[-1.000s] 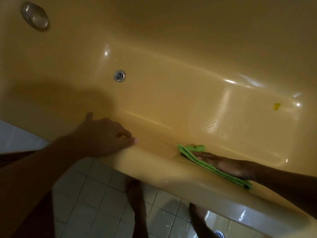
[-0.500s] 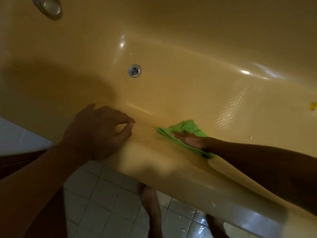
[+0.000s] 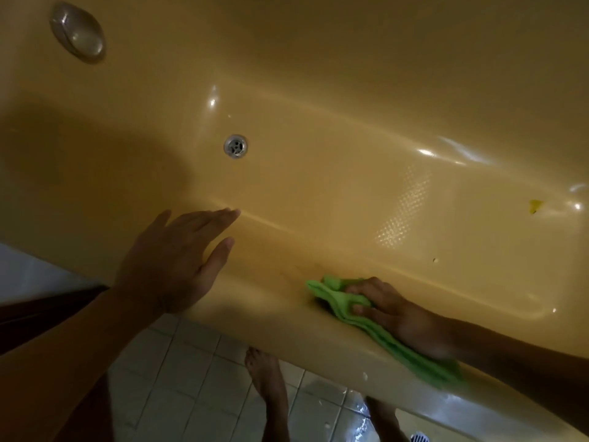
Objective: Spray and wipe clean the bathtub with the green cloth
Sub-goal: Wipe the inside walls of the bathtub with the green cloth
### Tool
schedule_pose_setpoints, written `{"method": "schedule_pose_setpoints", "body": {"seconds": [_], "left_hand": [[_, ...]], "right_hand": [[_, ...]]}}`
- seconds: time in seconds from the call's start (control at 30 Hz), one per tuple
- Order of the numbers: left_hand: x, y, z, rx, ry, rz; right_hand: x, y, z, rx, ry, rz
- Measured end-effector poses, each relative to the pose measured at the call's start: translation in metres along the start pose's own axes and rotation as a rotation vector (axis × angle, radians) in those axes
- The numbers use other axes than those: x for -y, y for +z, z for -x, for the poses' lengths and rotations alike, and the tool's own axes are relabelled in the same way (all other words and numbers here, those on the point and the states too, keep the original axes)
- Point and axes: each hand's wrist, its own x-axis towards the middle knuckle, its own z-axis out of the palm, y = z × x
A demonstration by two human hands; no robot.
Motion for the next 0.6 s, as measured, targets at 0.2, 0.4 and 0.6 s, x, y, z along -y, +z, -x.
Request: {"method": "schedule_pose_setpoints", "body": {"seconds": [0.2, 0.4, 0.6], "left_hand": [[0.003, 0.006, -0.003, -0.015, 0.031, -0.003], [0.003, 0.009, -0.002, -0.108, 0.050, 0.006], [0.007, 0.008, -0.004, -0.160, 0.083, 0.057]], "right_hand": [[-0.049, -0.017, -0.005, -0.139, 0.275, 0.022], [-0.073, 0.001, -0.089, -0.014, 0.437, 0.172], [-0.021, 0.028, -0.184, 0.032, 0.516, 0.197]]}}
